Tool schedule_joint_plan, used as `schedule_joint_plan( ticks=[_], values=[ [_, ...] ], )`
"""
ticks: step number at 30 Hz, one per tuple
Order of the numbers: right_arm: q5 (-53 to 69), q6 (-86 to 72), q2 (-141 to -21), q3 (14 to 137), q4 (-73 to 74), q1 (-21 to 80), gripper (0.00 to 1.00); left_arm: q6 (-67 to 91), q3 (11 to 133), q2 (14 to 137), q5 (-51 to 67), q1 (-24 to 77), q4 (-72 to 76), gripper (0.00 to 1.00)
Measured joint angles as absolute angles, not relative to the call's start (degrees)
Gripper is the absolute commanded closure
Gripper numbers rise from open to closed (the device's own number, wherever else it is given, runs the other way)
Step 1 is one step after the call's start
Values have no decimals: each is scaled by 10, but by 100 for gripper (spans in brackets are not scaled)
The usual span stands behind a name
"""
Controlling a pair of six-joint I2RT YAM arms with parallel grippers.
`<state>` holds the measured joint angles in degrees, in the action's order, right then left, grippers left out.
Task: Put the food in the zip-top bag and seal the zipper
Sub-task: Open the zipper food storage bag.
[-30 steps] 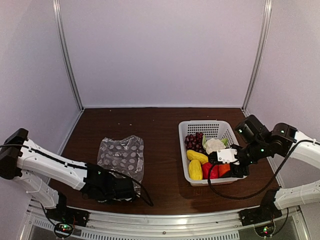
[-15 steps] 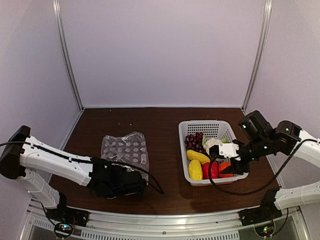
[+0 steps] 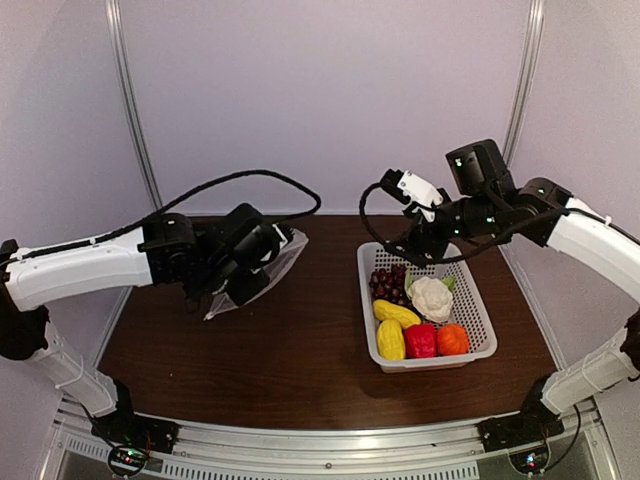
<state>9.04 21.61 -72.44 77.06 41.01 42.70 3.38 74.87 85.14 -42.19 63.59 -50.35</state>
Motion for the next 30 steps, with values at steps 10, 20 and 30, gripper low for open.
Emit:
schedule_joint_plan(
  ticks=[10,20,30],
  values=[
    [124,91,-954,1015,366,426,27,218,792,810,-369,599,-389,100],
    [216,17,-1061,1153,364,443,34,372,731,784,-385,598,-253,100],
    [262,-3,-1043,1137,356,493,32,420,681,681,-402,597,-197,100]
  ],
)
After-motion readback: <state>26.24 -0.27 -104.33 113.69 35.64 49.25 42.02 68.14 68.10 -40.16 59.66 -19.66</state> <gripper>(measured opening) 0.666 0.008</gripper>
